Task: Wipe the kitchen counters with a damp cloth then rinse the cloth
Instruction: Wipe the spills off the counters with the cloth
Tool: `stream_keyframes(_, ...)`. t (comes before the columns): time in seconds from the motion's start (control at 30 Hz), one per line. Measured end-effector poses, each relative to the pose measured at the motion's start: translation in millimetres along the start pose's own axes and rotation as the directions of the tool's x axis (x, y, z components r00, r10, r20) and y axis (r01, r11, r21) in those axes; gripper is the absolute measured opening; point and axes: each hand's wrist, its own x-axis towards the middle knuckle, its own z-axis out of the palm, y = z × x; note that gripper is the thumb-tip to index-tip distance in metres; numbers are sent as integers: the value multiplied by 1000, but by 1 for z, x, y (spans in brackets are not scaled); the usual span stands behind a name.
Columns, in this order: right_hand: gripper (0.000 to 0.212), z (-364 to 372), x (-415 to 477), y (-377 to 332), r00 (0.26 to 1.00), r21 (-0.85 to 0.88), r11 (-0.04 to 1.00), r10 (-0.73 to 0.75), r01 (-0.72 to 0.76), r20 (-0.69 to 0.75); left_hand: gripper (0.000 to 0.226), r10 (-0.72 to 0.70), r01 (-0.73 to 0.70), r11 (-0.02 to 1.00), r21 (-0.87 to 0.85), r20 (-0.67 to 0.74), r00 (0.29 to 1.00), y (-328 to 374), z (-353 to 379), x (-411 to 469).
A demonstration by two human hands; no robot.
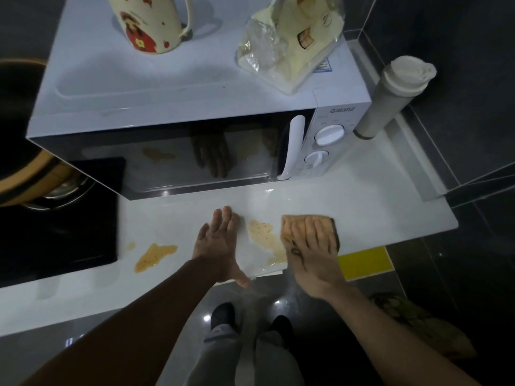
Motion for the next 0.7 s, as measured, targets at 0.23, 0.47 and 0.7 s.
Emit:
stream_keyframes(0.23,61,-19,36,33,953,91,961,272,-261,-134,151,-2,2,1000,-7,-17,1000,0,-1,-3)
stream_keyframes(0.47,63,-25,71,22,967,32,991,131,-127,-218,149,3,-2,1000,26,-7,1000,-2,-3,-3)
stream_keyframes(0.7,60,-26,87,-28,971,67,974,220,-215,-89,139,-41,44,982,184,-21,999,-16,2,-18)
